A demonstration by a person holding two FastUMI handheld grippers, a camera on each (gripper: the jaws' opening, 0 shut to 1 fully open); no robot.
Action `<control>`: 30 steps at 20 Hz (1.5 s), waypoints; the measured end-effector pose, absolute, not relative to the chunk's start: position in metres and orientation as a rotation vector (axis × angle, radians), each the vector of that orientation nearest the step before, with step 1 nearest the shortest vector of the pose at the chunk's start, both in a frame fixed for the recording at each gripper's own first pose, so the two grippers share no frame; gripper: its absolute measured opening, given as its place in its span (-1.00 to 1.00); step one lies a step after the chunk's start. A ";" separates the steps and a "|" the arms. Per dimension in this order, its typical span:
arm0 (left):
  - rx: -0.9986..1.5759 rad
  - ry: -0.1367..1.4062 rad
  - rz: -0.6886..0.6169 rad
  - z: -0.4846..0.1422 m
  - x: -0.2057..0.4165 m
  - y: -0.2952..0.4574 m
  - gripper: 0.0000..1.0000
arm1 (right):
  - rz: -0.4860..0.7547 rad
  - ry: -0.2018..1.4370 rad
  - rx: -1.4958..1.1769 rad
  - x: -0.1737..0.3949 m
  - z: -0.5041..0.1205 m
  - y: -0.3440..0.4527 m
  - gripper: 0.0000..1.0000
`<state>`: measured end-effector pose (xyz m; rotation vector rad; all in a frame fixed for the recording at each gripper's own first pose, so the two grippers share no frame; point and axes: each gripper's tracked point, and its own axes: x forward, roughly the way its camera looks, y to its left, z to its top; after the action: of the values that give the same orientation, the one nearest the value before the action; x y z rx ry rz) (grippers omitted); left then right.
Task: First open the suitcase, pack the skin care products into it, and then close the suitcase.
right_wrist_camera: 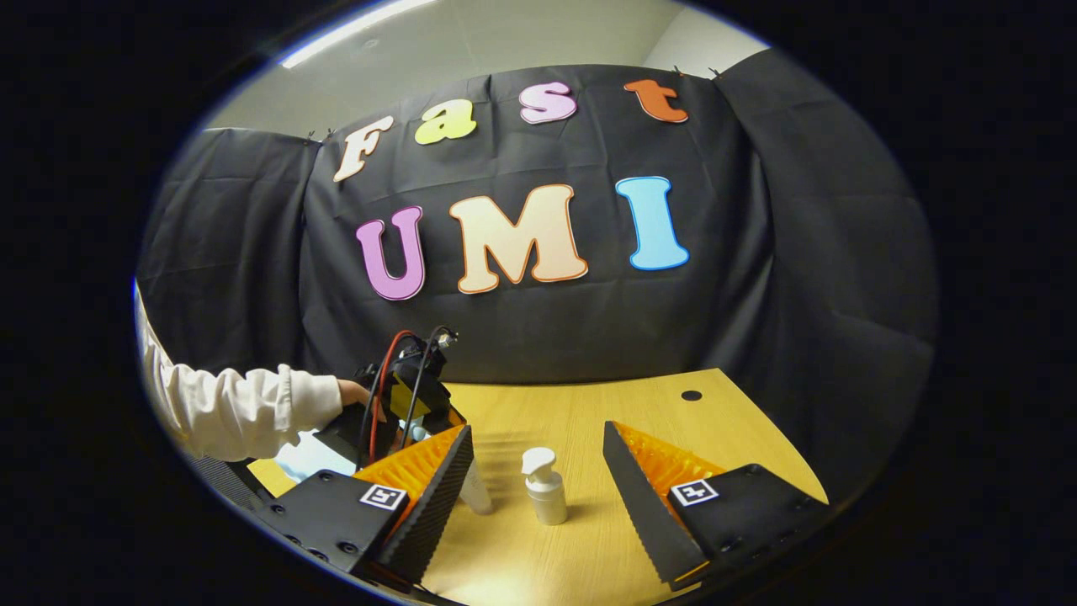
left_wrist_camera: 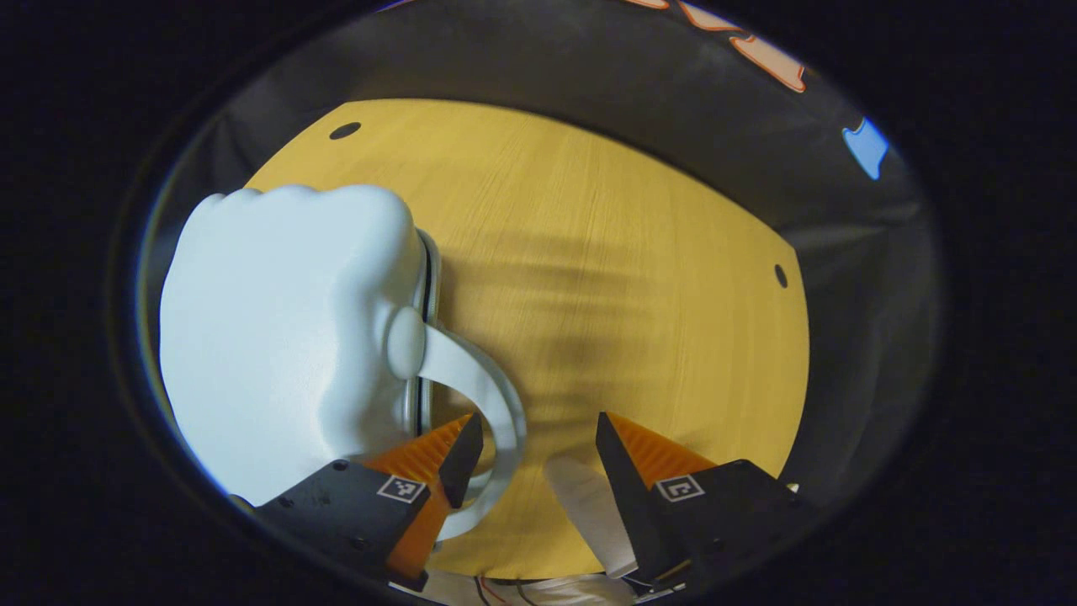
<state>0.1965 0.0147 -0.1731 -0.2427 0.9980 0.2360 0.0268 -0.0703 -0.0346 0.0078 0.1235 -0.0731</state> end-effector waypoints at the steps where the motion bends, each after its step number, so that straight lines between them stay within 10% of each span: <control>1: -0.231 1.015 0.240 -0.177 0.199 0.015 0.60 | -0.078 0.120 0.008 0.027 -0.033 -0.073 0.96; 6: -0.236 1.116 0.267 -0.198 0.195 0.019 0.37 | -0.108 0.116 0.011 0.024 -0.032 -0.086 0.96; 9: -0.266 1.122 0.296 -0.201 0.195 0.030 -0.36 | -0.124 0.117 0.015 0.023 -0.032 -0.094 0.95; 13: -0.294 1.129 0.272 -0.200 0.194 0.032 -0.75 | -0.128 0.130 0.024 0.027 -0.036 -0.098 0.96; 30: -0.357 0.921 -0.006 -0.034 0.123 0.035 -0.89 | -0.049 0.138 -0.011 0.039 -0.040 -0.066 0.96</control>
<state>0.1229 0.0348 -0.0336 -0.3566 0.9207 -0.0056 0.0387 -0.0663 -0.0399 -0.0106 0.1378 -0.0487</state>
